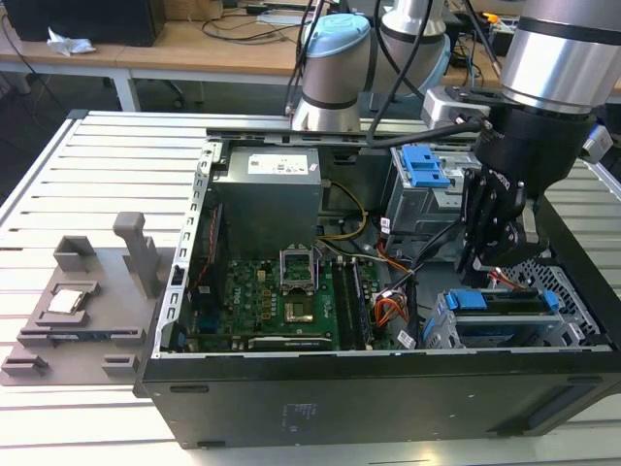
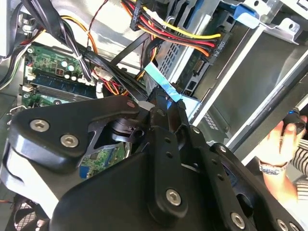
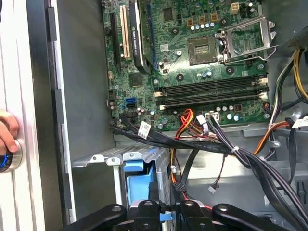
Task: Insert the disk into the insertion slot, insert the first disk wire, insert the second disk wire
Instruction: 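Insert the second disk wire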
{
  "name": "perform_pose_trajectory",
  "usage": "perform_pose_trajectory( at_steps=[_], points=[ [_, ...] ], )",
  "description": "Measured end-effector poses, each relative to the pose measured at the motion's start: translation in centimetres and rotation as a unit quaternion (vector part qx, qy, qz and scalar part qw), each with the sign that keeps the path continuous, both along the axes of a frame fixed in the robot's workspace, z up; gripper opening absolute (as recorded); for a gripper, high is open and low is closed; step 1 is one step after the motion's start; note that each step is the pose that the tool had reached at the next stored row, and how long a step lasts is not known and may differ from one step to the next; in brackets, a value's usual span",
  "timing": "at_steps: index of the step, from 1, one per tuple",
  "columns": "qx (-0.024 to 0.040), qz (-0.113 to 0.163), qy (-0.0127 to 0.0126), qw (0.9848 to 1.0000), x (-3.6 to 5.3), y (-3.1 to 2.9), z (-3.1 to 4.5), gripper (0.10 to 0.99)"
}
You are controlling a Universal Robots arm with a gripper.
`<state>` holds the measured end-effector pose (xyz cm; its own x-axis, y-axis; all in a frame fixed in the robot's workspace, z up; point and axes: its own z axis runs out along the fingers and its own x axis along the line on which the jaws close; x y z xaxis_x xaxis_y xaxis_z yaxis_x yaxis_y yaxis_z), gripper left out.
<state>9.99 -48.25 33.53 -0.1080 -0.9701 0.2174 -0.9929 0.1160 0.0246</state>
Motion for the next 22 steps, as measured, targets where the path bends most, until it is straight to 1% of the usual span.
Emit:
perform_pose_trajectory(
  at_steps=[3,4,5,10,13,14,16,18,19,20,21,22],
  points=[
    [-0.0003,0.0,0.0,1.0,0.0,0.0,-0.01,0.243],
    [-0.0004,0.0,0.0,1.0,0.0,0.0,-0.01,0.227],
    [-0.0007,0.0,0.0,1.0,0.0,0.0,-0.01,0.106],
    [-0.0014,0.0,0.0,1.0,0.0,0.0,-0.01,0.106],
    [-0.002,0.0,0.0,1.0,0.0,0.01,0.01,0.302],
    [-0.0021,0.0,0.0,1.0,0.0,0.01,0.16,0.302],
    [-0.0025,0.0,0.0,1.0,0.0,0.0,0.16,0.302],
    [-0.0033,0.0,0.0005,1.0,-0.01,0.0,-0.17,0.302],
    [-0.0044,0.0,0.0008,1.0,0.02,0.01,-0.47,0.302],
    [-0.0098,0.0,0.0011,1.0,0.11,0.01,-0.52,0.302],
    [-0.0135,0.001,0.0012,0.9999,0.16,0.01,-0.52,0.302],
    [-0.0159,0.001,0.0012,0.9999,0.22,0.01,-0.52,0.302]
  ],
)
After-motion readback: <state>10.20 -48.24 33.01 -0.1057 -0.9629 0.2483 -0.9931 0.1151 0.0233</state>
